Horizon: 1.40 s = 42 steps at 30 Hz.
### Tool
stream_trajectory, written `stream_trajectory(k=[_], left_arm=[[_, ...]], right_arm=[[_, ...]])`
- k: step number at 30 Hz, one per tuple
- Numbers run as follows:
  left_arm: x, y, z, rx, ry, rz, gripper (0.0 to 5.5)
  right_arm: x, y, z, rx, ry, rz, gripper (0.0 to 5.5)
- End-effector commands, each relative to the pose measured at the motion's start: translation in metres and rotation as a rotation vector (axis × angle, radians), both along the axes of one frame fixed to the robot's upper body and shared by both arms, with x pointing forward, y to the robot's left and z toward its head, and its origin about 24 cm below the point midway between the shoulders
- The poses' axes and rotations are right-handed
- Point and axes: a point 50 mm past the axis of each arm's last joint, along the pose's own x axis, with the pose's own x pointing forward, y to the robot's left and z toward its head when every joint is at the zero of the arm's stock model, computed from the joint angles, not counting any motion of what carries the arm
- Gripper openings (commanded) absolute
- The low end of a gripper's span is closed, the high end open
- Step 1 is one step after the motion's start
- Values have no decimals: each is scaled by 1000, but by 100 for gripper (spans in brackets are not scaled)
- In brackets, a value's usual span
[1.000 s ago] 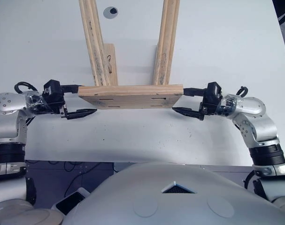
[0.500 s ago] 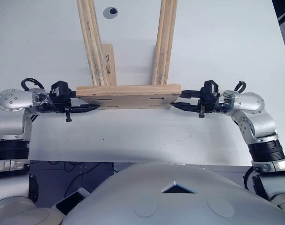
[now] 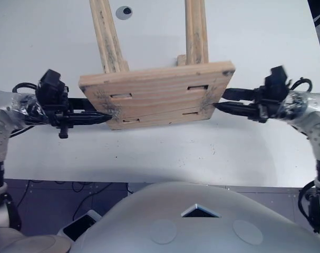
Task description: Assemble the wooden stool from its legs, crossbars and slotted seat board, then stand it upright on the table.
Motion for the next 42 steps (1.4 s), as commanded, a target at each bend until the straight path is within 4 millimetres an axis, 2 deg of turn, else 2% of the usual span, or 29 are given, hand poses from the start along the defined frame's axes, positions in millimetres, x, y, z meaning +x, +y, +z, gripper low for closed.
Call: stream_trajectory(k=[1, 4, 6, 8, 10, 12, 17, 19, 20, 21, 25, 28, 31, 32, 33, 35, 37, 39, 42], left_arm=[[16, -21, 77, -220, 191, -141, 137], [39, -24, 101, -303, 391, -165, 130], [57, -25, 109, -353, 484, -152, 127], [82, -27, 112, -415, 542, -96, 127], [102, -34, 109, -442, 594, -27, 127], [111, -47, 99, -435, 661, -24, 127], [127, -52, 78, -431, 766, 91, 127], [134, -51, 66, -386, 734, 163, 127], [138, -50, 62, -369, 706, 194, 127], [140, -47, 58, -354, 681, 215, 163], [145, -32, 48, -327, 584, 295, 229], [144, -20, 44, -379, 559, 323, 276], [143, -1, 47, -562, 472, 393, 317], [144, 8, 42, -608, 404, 445, 339], [147, 15, 31, -615, 303, 525, 339], [155, 27, 2, -590, 110, 764, 339], [160, 32, -38, -440, -88, 1077, 339], [153, 27, -79, -392, -71, 1363, 339], [146, 17, -108, -347, -23, 1585, 339]], right_arm=[[14, -5, 82, 65, 173, 97, 135], [43, -12, 113, 94, 346, 92, 134], [61, -16, 116, 68, 461, 44, 104], [79, -23, 108, 19, 544, -36, 73], [97, -27, 99, -32, 584, -86, 36], [115, -29, 89, -117, 583, -113, 7], [143, -22, 78, -341, 497, -161, 0], [152, -14, 79, -389, 417, -165, 0], [154, -12, 81, -390, 389, -177, 20], [156, -14, 82, -408, 360, -199, 37], [156, -32, 79, -473, 311, -273, 112], [154, -47, 73, -494, 292, -329, 163], [146, -63, 59, -409, 318, -363, 210], [144, -70, 49, -355, 303, -381, 234], [142, -74, 37, -293, 279, -412, 234], [142, -80, 12, -160, 176, -512, 234], [144, -84, -14, 67, 84, -762, 234], [135, -89, -53, 329, 58, -1063, 234], [108, -75, -106, 586, 67, -1340, 234]])
